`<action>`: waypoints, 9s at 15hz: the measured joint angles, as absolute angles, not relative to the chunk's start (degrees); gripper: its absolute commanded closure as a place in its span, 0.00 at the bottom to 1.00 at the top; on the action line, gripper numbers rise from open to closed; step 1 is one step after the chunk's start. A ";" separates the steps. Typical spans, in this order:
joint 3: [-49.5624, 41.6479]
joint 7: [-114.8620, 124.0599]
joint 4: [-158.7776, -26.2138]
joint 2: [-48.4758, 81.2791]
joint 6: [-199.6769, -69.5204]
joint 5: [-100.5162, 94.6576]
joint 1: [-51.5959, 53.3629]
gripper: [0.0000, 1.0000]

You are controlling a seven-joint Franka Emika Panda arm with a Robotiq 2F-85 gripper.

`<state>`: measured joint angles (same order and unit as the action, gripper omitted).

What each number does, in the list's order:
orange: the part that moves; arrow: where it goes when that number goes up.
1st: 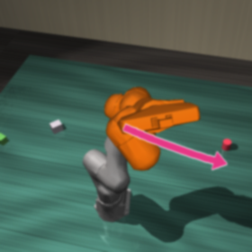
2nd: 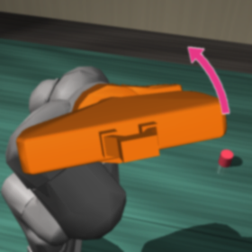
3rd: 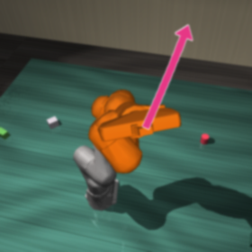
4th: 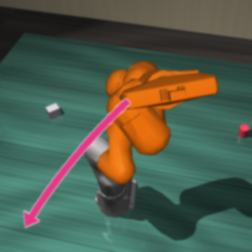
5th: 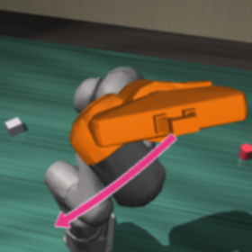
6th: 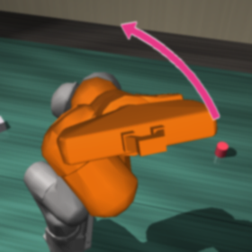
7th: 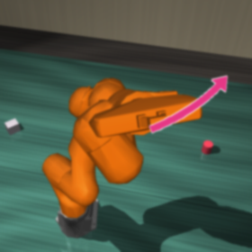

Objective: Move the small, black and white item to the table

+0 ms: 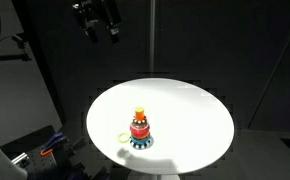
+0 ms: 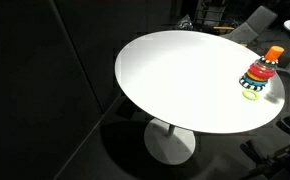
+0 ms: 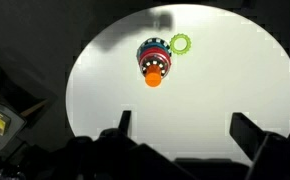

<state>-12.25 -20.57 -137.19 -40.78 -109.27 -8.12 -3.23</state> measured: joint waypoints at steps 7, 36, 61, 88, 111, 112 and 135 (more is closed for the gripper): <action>-12.21 -20.43 -137.24 -40.67 -109.27 -8.12 -3.23 0.00; -10.87 -6.50 -136.84 -13.74 -126.58 -3.67 -4.77 0.00; -10.16 -3.33 -143.69 -5.68 -141.98 -3.29 -7.10 0.00; -9.47 -3.34 -148.07 4.19 -161.92 0.13 -7.50 0.00; -8.17 -3.38 -148.37 5.48 -165.50 0.53 -7.50 0.49; -8.17 -3.38 -148.37 5.43 -165.50 0.53 -7.50 0.48; -7.19 -4.89 -150.01 -8.98 -152.83 2.00 -5.32 0.59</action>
